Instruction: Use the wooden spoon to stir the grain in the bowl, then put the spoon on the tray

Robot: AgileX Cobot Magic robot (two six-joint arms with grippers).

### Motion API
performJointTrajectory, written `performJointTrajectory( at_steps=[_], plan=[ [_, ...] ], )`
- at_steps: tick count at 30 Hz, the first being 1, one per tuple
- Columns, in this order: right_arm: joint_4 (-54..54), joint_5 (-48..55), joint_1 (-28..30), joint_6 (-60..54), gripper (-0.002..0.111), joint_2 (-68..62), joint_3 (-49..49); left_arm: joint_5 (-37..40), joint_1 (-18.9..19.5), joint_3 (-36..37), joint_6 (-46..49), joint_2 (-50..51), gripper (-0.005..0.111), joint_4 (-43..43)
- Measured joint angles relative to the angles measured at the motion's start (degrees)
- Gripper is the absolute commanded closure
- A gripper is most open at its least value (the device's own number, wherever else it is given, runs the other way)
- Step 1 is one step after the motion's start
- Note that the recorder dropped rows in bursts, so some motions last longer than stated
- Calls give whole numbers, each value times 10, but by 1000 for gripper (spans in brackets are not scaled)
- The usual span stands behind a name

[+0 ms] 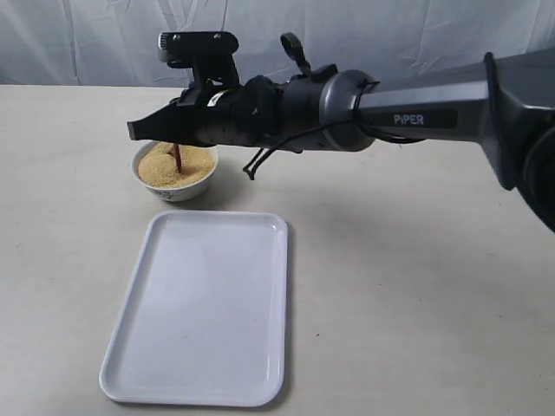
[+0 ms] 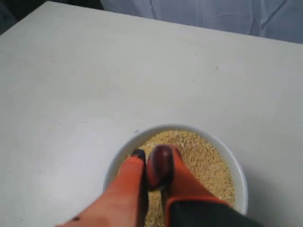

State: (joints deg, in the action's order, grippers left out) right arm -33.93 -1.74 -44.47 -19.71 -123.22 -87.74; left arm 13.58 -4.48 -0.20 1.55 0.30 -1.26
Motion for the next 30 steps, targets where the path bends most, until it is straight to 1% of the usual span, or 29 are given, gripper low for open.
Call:
performJointTrajectory(
  at_steps=[5,10,15,20,25,30],
  plan=[
    [8,1,15,-1,109,25,0,0,0,0,0,0,107,0],
    [8,4,29,-1,109,20,0,0,0,0,0,0,107,0],
    [8,11,27,0,109,-5,0,0,0,0,0,0,107,0],
    [8,11,14,0,109,-12,0,0,0,0,0,0,107,0],
    [13,17,13,0,109,4,0,0,0,0,0,0,107,0],
    [29,22,26,-1,109,32,0,0,0,0,0,0,107,0]
  ],
)
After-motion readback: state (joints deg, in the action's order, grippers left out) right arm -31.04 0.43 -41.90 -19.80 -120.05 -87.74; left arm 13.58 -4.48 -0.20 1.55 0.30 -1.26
